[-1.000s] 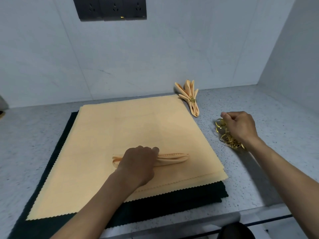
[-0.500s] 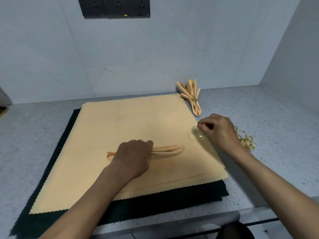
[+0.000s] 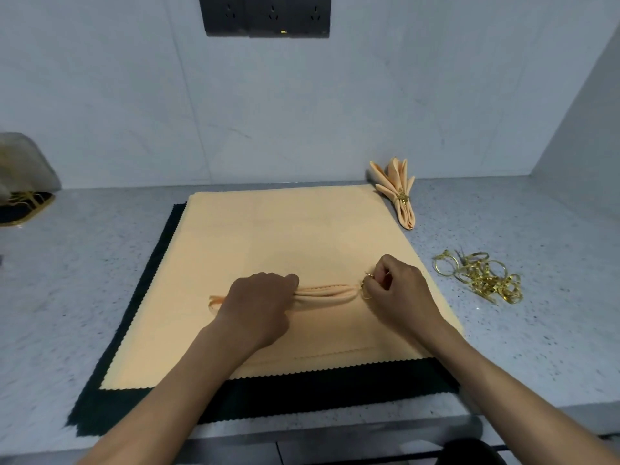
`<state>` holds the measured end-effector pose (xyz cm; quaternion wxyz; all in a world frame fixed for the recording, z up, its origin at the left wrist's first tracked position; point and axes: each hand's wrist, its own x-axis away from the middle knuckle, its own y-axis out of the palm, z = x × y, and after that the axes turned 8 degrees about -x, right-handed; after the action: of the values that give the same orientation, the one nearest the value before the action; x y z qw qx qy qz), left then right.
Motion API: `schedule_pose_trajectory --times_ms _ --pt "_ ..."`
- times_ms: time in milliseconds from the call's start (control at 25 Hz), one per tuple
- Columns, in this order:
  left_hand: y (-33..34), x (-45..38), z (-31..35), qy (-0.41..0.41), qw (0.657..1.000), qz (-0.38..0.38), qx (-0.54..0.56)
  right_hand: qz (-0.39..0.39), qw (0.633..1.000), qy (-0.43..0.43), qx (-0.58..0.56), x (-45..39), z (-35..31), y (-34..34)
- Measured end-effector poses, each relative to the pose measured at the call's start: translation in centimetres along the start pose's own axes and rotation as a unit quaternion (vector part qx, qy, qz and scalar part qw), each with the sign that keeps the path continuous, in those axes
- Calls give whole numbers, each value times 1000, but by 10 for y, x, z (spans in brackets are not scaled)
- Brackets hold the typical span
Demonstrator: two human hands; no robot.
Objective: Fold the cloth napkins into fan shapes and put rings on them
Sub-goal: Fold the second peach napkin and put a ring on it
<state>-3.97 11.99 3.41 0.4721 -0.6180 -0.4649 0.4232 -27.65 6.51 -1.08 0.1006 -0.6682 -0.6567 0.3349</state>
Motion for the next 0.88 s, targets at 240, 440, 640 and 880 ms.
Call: schedule_pose_trajectory --times_ms 240,440,640,880 --pt "-5 -3 7 14 1000 7 -2 -106 990 -79 -53 13 -21 5" --pt "-6 -4 4 29 999 -15 2 -247 958 -124 73 11 -12 -17" --pt "-10 -5 9 56 998 -33 8 -245 960 -128 52 6 -9 -17" --pt "-12 -5 9 102 993 -52 12 -241 961 -135 7 8 -15 -3"
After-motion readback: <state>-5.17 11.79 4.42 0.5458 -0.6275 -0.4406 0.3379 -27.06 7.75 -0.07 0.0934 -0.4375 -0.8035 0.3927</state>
